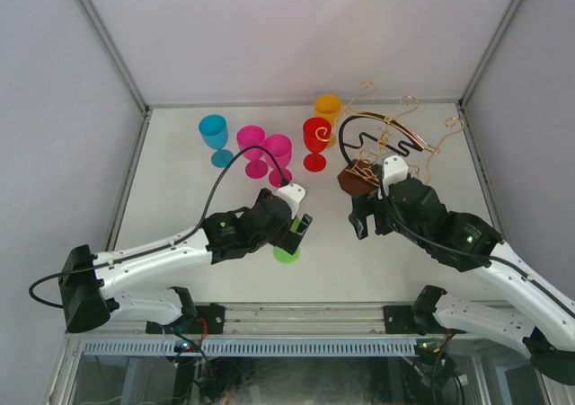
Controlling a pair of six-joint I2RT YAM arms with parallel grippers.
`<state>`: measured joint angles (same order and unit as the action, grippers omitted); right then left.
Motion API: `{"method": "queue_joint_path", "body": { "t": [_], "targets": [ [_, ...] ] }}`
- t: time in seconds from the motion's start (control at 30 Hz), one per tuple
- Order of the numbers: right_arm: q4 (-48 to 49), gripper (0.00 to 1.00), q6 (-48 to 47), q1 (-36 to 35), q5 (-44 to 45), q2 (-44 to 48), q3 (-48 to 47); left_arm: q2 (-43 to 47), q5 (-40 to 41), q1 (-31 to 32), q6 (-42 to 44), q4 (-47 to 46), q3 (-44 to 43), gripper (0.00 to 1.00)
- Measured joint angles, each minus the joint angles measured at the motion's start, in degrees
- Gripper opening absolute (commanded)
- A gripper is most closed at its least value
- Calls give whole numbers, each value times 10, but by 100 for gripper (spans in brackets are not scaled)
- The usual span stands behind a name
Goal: Place the wine glass upside down on the wine glass rack
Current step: Pick up the wine glass at the center of the board.
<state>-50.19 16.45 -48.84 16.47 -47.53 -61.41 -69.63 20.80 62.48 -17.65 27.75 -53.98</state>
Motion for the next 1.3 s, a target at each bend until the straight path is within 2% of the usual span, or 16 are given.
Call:
{"method": "queue_joint_path", "body": {
  "t": [0.3,0.47,0.77,1.07,1.3],
  "targets": [
    [3,88,0,0,-1,0,8,0,0,1,-3,-8,10,100],
    [3,87,0,0,-3,0,8,0,0,1,-4,-9,11,90],
    [5,86,8,0,-13,0,8,24,16,1,-12,0,18,88],
    [38,83,78,-1,-55,-9,9,211,57,1,-13,-14,56,88],
    [130,81,161,-18,-77,-14,44,350,76,1,-14,-45,106,89]
  ]
}}
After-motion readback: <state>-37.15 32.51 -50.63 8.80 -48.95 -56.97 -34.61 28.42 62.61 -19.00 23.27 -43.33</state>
